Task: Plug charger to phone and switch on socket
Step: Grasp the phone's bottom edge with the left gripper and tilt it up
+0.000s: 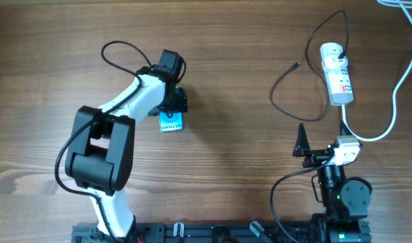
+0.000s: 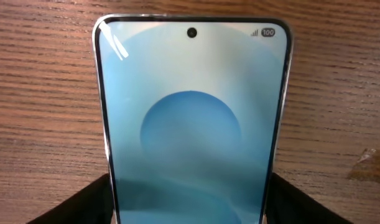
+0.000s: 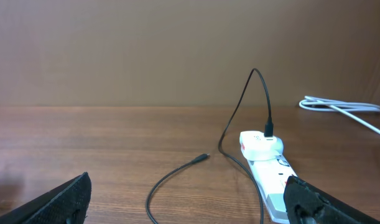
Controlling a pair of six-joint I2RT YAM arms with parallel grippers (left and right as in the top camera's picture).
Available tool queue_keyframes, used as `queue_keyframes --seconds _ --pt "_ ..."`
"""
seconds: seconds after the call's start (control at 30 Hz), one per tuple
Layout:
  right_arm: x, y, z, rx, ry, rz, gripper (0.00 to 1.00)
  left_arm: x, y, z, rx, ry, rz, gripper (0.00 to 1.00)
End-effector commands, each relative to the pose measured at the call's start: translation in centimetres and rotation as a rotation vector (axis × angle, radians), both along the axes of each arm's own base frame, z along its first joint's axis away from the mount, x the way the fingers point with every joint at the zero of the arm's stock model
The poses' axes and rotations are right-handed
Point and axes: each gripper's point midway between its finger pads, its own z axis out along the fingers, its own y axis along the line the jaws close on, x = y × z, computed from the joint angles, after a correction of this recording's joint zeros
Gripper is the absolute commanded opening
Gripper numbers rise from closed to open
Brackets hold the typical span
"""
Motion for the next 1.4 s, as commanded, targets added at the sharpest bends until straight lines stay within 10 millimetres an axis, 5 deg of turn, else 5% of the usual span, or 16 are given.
queue_keyframes --seconds 0.0,0.33,0.73,0.97,1.37 --pt "0.0 0.1 0.2 -0.011 -0.009 0.01 1.0 -3.1 0.3 -3.7 0.001 0.131 -0.001 0.66" --pt "0.0 0.1 0.1 -0.011 -0.008 0.01 1.0 -2.7 0.3 -3.3 0.001 0.124 -0.001 0.52" --pt "0.0 0.1 0.2 -0.011 -0.009 0.01 1.0 0.8 0.2 2.8 0.049 0.08 0.005 0.46" --pt "0.0 0.1 0.2 -0.011 -0.009 0.01 1.0 -0.3 0.4 4.2 0.061 0.141 0.004 0.44" --pt "0.0 0.1 0.2 -0.011 -0.009 0.01 1.0 -3.4 -3.9 8.0 -0.196 0.321 -0.001 0.39"
